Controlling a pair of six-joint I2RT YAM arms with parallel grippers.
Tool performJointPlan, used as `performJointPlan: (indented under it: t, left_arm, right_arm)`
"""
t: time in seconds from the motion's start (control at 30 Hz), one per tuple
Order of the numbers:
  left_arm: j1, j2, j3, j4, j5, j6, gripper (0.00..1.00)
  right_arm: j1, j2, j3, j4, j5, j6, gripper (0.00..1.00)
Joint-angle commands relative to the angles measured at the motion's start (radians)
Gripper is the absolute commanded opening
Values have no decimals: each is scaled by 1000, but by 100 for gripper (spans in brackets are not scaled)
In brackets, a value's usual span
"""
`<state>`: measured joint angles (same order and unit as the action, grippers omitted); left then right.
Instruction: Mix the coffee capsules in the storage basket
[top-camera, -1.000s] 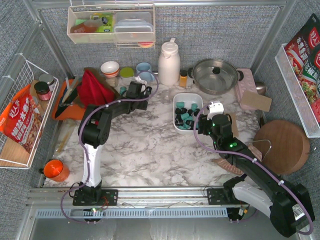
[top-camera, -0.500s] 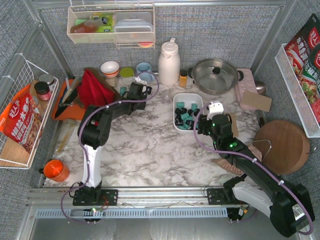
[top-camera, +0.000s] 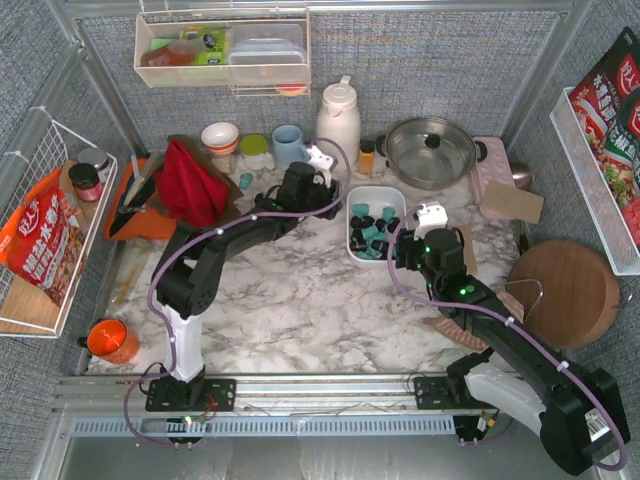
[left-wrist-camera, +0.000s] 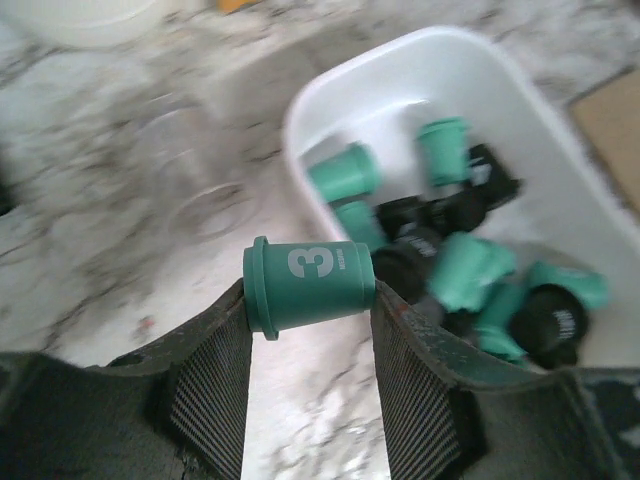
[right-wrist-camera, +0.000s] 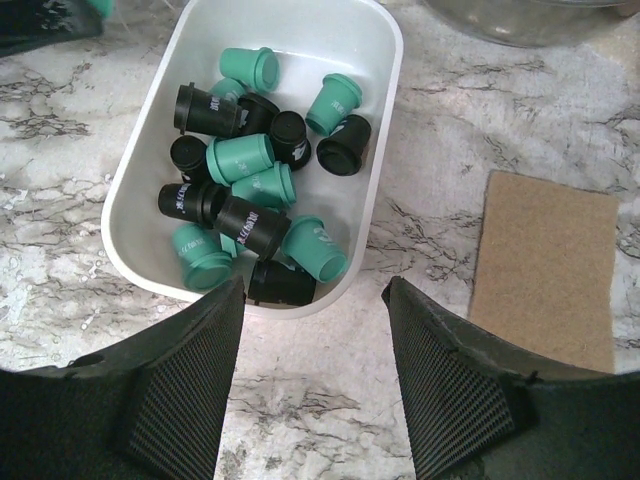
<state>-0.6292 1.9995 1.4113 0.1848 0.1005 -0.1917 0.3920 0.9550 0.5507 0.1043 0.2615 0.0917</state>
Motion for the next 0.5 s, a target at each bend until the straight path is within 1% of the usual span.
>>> performJointPlan:
  t: [0.0,0.23,0.33,0.47]
  left_arm:
    - [-46,19,28,121,149,-77,54]
    - [-100,95,104,101,151,-81,56]
    - [-105,122,126,77,138,-83,62]
    - [-106,113,116,76,116,-85,68]
  right_arm:
    - [0,-10,-2,22,8,3,64]
    - [-1,-19,-2,21,10,4,64]
    - [-1,-21,-2,21,10,3,64]
    - [-1,-21,-2,21,8,3,64]
